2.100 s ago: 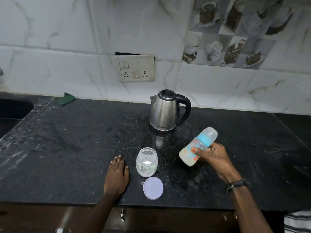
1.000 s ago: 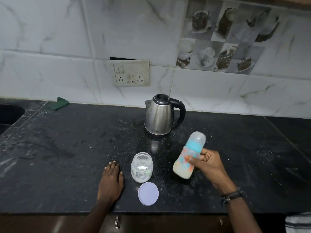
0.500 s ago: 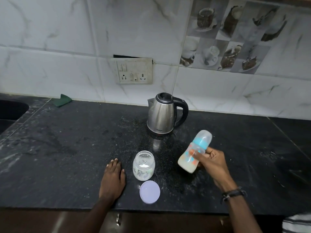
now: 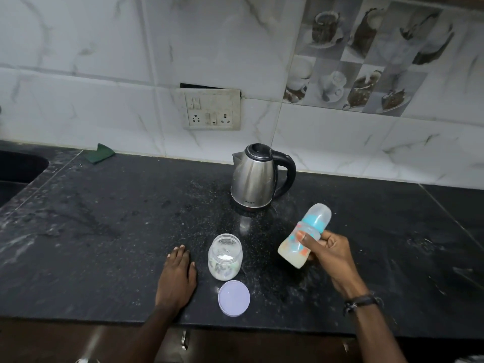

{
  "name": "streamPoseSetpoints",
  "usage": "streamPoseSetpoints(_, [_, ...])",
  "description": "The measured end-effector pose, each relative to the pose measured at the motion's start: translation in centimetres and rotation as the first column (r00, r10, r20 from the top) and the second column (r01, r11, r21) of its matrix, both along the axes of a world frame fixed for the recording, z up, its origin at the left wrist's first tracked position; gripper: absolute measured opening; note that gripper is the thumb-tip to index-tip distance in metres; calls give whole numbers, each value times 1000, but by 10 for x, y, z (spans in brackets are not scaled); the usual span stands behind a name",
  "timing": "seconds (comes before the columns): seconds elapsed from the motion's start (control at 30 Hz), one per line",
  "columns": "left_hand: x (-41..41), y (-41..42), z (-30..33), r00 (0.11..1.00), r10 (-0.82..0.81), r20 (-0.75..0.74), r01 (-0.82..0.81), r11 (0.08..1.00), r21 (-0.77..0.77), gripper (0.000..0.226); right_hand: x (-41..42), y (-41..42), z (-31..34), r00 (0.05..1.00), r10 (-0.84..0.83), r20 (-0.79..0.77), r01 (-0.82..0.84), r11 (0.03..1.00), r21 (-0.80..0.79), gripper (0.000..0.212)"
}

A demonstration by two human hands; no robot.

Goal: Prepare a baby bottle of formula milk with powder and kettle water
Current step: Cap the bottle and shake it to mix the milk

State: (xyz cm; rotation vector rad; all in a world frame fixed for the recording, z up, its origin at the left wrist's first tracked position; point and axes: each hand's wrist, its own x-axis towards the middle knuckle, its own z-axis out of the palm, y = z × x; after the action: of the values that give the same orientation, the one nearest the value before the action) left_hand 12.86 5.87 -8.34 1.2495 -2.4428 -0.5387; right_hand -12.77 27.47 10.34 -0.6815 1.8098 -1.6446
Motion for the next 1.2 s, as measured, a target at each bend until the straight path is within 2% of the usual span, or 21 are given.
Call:
streamPoseSetpoints(0.1, [1,0,0,1000,1,-12,-1,1000,0,60,1,1,-2,983,178,-42,-174,980,95,22])
streamPoseSetpoints(0.13, [1,0,0,1000,1,-16,-1,1000,1,60,1,1,-3,981,190,-47,-185,978,98,23])
streamPoseSetpoints(0.23, [0,1,1,1000,-3,-6,3,1000,-4,60,-4,0,-5,1000,8,-11,-8,1000,23,32])
streamPoseSetpoints(0.3, [1,0,0,1000,1,-9,-2,1000,-6,60,-7,1,-5,993,117,0,-117,989,87,47])
streamPoseSetpoints(0.37, [1,0,1,1000,3,-14,-3,1000,-5,60,-8,4,-4,963,269,-10,-264,951,160,43])
streamPoseSetpoints(0.47, [1,1,0,1000,2,-10,-2,1000,-6,60,-20,5,-7,975,213,-67,-196,959,203,29])
streamPoseSetpoints(0.53, [1,2,1,1000,3,-12,-4,1000,-12,59,-27,3,-9,943,319,-99,-275,909,313,30])
streamPoseSetpoints(0.6, [0,1,2,1000,2,-14,-2,1000,-14,59,-32,-3,-13,914,360,-186,-255,868,427,36])
streamPoseSetpoints(0.7, [0,0,1,1000,3,-11,-3,1000,-12,59,-41,-20,-18,842,223,-491,49,875,482,56])
streamPoseSetpoints(0.77, [1,0,0,1000,4,-15,-4,1000,-15,59,-42,-35,-19,787,121,-605,197,879,433,66])
streamPoseSetpoints(0.83, [1,0,0,1000,2,-15,-2,1000,-16,59,-43,-51,-19,805,17,-593,240,905,351,69])
streamPoseSetpoints(0.97, [1,0,-1,1000,-1,-23,1,1000,-20,58,-44,-80,-15,839,-89,-537,242,945,221,71])
streamPoseSetpoints(1.2, [0,-1,-2,1000,-5,-23,5,1000,-26,57,-58,-120,-20,850,-139,-508,270,943,194,66])
